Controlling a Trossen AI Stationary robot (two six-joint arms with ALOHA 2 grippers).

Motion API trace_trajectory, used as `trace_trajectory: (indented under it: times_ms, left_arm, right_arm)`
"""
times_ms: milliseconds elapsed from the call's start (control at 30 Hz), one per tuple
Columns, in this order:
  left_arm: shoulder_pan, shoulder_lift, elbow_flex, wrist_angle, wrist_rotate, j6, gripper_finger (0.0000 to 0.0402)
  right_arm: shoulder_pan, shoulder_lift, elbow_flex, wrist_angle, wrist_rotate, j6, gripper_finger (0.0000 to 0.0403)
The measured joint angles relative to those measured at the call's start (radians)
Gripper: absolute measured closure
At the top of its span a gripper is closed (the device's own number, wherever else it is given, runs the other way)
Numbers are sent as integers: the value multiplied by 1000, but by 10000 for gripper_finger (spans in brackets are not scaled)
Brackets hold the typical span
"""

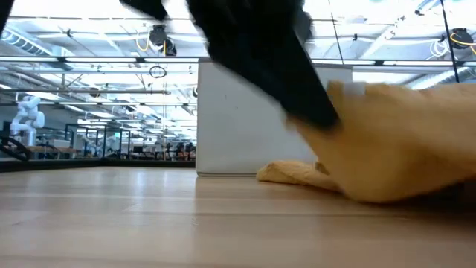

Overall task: Fold towel
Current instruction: Fold the orange towel

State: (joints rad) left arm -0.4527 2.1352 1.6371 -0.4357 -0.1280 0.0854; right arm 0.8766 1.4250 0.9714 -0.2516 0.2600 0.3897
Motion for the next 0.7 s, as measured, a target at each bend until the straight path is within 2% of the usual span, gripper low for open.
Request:
trace_trajectory:
  times_ms: [200, 367, 500, 700]
  left_arm:
    - [-55, -184, 0, -75, -247, 57, 399]
    - [-79, -320, 0, -81, -425, 120, 400]
    - [-80, -412, 0, -58, -534, 175, 400]
    - [-85, -505, 0, 20, -703, 316, 400]
  right_arm:
    - [42, 33, 0, 30, 83, 6, 245]
    - [39, 81, -1, 117, 116, -85, 245]
    - [33, 109, -1, 185, 180, -157, 245]
    - [33, 121, -1, 257, 186, -241, 245]
